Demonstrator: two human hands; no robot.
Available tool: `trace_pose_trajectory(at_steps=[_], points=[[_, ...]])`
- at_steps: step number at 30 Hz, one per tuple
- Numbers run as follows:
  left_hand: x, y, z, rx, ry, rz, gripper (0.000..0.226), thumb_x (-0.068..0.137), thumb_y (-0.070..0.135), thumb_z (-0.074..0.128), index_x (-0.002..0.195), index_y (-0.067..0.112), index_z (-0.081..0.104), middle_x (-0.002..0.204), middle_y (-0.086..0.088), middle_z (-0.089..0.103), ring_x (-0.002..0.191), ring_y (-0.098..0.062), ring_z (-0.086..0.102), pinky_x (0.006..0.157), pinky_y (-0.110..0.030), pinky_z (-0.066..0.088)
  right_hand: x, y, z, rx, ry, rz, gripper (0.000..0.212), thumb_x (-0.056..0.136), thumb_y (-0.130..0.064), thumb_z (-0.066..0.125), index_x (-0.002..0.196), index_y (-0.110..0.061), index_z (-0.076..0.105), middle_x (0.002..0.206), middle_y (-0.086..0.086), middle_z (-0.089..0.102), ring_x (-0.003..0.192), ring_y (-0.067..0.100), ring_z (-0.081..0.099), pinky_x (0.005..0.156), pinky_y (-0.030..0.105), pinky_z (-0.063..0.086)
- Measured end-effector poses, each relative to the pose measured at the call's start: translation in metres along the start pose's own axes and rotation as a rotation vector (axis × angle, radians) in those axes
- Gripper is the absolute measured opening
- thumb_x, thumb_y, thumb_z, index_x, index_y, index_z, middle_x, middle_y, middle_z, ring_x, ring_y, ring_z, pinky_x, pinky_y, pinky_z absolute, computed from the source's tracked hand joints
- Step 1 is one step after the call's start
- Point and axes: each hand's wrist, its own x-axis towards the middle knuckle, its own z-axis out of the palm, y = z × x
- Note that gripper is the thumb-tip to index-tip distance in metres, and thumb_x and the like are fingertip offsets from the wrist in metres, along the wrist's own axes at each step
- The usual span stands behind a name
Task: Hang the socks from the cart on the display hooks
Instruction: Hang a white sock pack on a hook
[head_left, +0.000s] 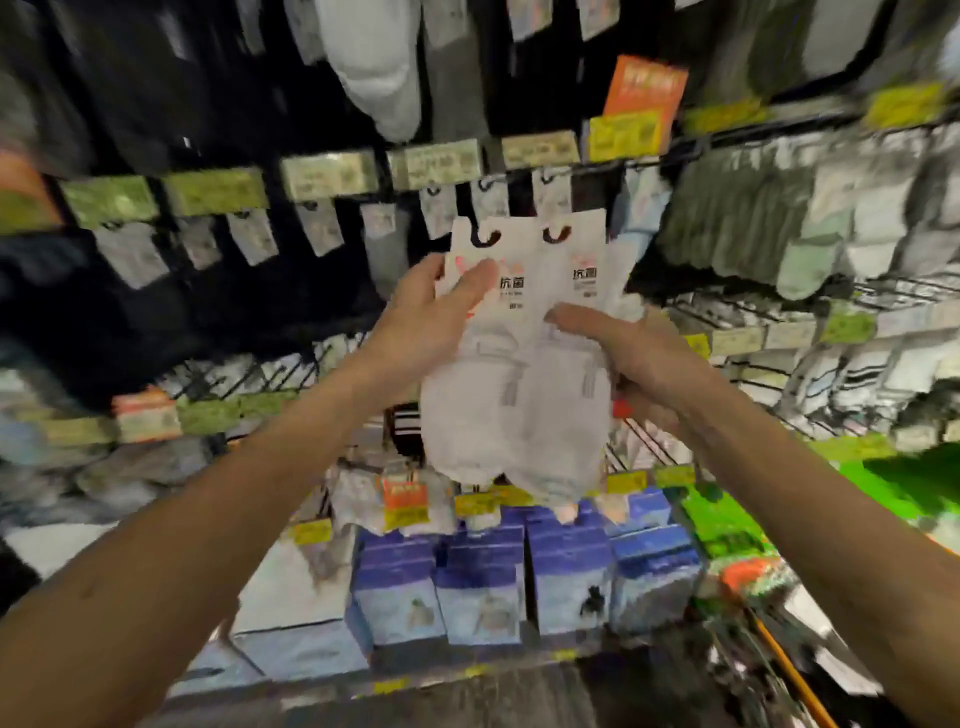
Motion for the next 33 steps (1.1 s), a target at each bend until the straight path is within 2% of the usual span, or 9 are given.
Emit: trace_pose_trajectory(at_steps=[2,5,10,14,18,24,27,31,33], points=[[0.007,0.022,-0.020,0.061,-0.009,0.062,0.022,0.095,0.049,0.061,0.110,0.033,0.061,0.110,0.015,0.069,0.095,0.001,0.067,0.086,-0.025,0.053,0.008,-0.026,0.017,-0.045,0.032,-0.104,0.019,0.083,-0.011,0.077,0.101,-0.017,0.074,0.097,0.000,0.078,0.091,0.020,0.075,0.080,0.037,0.060],[0.018,0.046,-0.038,0.021,-0.009,0.145,0.005,0.098,0.035,0.060,0.103,0.033,0.061,0.095,0.020,0.072,0.085,0.006,0.069,0.072,-0.014,0.052,0.015,-0.056,0.031,-0.115,0.025,-0.215,0.019,0.083,-0.015,0.077,0.101,-0.021,0.072,0.091,-0.009,0.078,0.086,0.011,0.075,0.067,0.026,0.060],[0.041,0.070,-0.049,-0.105,0.078,0.158,0.007,0.094,0.019,0.065,0.101,0.020,0.063,0.101,-0.002,0.074,0.091,-0.013,0.072,0.080,-0.028,0.058,0.032,-0.093,0.042,-0.156,0.000,-0.336,0.020,0.086,-0.014,0.074,0.106,-0.016,0.073,0.100,-0.004,0.078,0.092,0.014,0.075,0.074,0.028,0.061],[0.067,0.087,-0.052,-0.126,0.178,0.249,0.025,0.090,0.011,0.067,0.112,0.020,0.059,0.100,0.000,0.072,0.078,-0.003,0.070,0.063,-0.016,0.053,0.058,-0.117,0.045,-0.207,-0.037,-0.412,0.026,0.086,-0.017,0.075,0.112,-0.017,0.073,0.105,-0.004,0.077,0.095,0.013,0.074,0.079,0.030,0.061],[0.089,0.101,-0.057,-0.085,0.237,0.335,0.045,0.092,0.021,0.069,0.131,0.026,0.047,0.100,-0.002,0.071,0.072,0.001,0.070,0.057,-0.013,0.050,0.092,-0.142,0.048,-0.220,-0.095,-0.463,0.026,0.085,-0.022,0.076,0.111,-0.021,0.073,0.102,-0.008,0.077,0.093,0.010,0.074,0.077,0.029,0.060],[0.122,0.133,-0.075,0.017,0.300,0.400,0.048,0.091,0.025,0.071,0.132,0.031,0.046,0.115,-0.004,0.065,0.089,-0.008,0.071,0.062,-0.015,0.053,0.136,-0.173,0.059,-0.204,-0.166,-0.565,0.019,0.084,-0.019,0.076,0.103,-0.022,0.074,0.097,-0.011,0.078,0.090,0.009,0.074,0.072,0.024,0.061],[0.137,0.148,-0.082,0.057,0.342,0.404,0.051,0.085,0.029,0.075,0.128,0.030,0.048,0.121,-0.006,0.063,0.100,-0.016,0.069,0.076,-0.027,0.059,0.154,-0.183,0.064,-0.219,-0.201,-0.617,0.019,0.086,-0.019,0.075,0.105,-0.021,0.074,0.097,-0.011,0.078,0.091,0.008,0.074,0.072,0.023,0.060],[0.147,0.162,-0.089,0.056,0.392,0.427,0.044,0.090,0.024,0.072,0.127,0.026,0.048,0.089,0.005,0.067,0.061,-0.002,0.069,0.052,-0.018,0.052,0.173,-0.195,0.072,-0.192,-0.210,-0.643,0.018,0.084,-0.023,0.077,0.101,-0.024,0.073,0.093,-0.015,0.077,0.087,0.005,0.074,0.066,0.017,0.058],[0.149,0.166,-0.093,0.067,0.409,0.432,0.043,0.090,0.026,0.072,0.127,0.026,0.050,0.080,0.006,0.067,0.058,-0.004,0.069,0.050,-0.018,0.051,0.179,-0.199,0.076,-0.187,-0.199,-0.649,0.017,0.082,-0.025,0.078,0.097,-0.027,0.073,0.089,-0.019,0.076,0.085,0.001,0.073,0.064,0.014,0.057]])
